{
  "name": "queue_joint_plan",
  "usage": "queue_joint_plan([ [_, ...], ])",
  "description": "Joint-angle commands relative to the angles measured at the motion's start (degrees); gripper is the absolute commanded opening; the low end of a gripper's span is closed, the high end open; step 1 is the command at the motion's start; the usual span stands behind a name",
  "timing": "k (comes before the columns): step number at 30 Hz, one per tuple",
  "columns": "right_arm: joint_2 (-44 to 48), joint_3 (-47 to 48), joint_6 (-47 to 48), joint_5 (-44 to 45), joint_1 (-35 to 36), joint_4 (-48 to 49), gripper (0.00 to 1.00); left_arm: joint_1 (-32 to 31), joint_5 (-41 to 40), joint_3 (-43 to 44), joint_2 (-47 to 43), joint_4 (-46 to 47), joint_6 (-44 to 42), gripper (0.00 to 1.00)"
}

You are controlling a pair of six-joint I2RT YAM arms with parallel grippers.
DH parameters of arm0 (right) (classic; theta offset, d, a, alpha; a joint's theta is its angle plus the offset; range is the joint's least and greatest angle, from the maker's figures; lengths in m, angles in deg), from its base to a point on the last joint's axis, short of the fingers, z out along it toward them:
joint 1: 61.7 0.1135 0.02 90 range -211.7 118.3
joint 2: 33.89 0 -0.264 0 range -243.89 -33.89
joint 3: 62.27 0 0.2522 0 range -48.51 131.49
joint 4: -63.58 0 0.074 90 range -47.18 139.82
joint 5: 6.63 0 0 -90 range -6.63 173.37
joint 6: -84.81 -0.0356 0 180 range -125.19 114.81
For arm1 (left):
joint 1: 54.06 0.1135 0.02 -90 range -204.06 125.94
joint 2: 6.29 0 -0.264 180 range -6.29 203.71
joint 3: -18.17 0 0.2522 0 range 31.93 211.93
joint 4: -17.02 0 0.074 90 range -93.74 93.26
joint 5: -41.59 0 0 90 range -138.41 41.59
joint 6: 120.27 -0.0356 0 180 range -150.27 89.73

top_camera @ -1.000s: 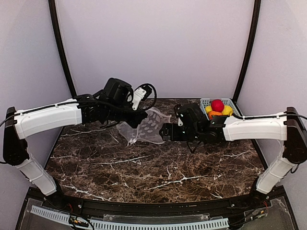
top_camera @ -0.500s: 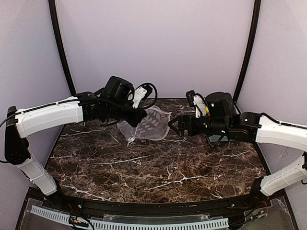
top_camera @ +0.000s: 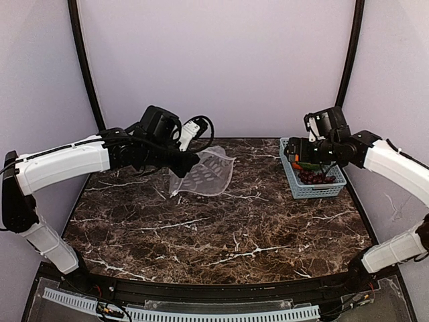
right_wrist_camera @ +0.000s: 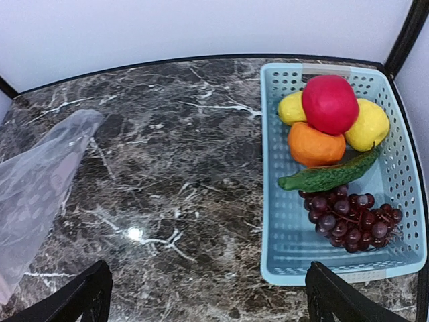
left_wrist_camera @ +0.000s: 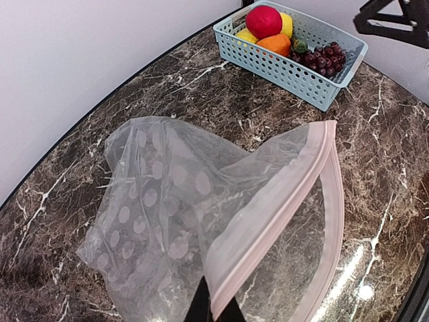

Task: Place the food in the zip-top bag and seal the zipper
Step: Pick up the fake fruit from the bin.

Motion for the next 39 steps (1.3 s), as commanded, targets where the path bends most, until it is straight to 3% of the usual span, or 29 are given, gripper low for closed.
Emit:
queue_joint_plan([
  [1, -6.6, 2.8, 2.8, -2.2, -6.4, 0.9, 0.99, 0.3, 0.3, -1.9, -2.3, 0.4, 0.3, 0.01],
  [15, -27.8, 15.1, 8.4, -7.7, -22.5, 8.3, 0.99, 0.3, 3.1, -2.8, -1.4, 1.4, 2.0, 0.01],
  [27, -41.5, 27.6, 11.1, -8.2, -24.0, 9.3, 0.99, 0.3, 1.6, -2.6, -3.1, 1.2, 1.1, 0.01],
  [32, -44.9, 29.3, 9.2, -3.7, -24.1, 8.1, 0.99, 0.3, 1.5, -2.5, -3.3, 1.0, 0.8, 0.01],
  [39, -47.6, 30.1, 9.0, -3.9, -24.1, 7.9, 0.99, 0.3, 1.6, -2.3, -2.9, 0.9, 0.7, 0.01],
])
